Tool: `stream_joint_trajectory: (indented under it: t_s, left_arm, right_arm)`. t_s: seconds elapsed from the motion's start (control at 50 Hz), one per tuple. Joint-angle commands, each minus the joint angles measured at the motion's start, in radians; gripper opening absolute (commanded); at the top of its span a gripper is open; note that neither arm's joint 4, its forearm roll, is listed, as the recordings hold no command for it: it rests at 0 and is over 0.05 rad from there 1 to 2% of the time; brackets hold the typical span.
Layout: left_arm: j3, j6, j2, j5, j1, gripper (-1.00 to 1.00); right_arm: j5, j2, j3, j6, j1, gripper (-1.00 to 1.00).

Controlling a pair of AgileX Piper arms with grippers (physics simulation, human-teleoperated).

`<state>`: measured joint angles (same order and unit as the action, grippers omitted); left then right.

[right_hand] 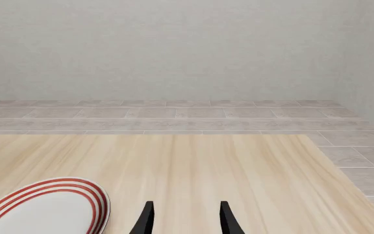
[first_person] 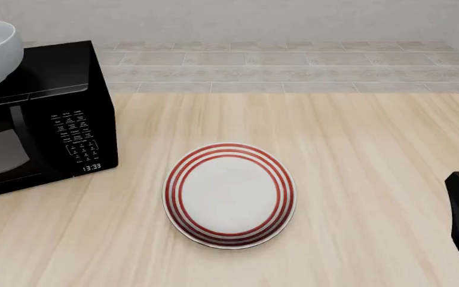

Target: Pick up the white bowl and put it on the plate.

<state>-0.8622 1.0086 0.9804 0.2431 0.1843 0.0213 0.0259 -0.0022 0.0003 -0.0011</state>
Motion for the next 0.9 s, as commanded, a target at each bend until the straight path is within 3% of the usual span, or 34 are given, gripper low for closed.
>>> stream_joint_trajectory:
  t_s: [0.02,0.28,0.9]
  left_arm:
    - [0.012,0.007,0.002,-0.005,0.016,1.00]
    - [-0.029,0.003,0.061,-0.040,0.045,1.00]
    - [0.004,0.006,0.196,-0.165,0.064,1.00]
  right_arm:
    - [-0.010,-0.009,-0.002,0.000,0.001,1.00]
    - [-0.010,-0.009,-0.002,0.000,0.001,1.00]
    - [-0.010,-0.008,-0.002,0.000,0.001,1.00]
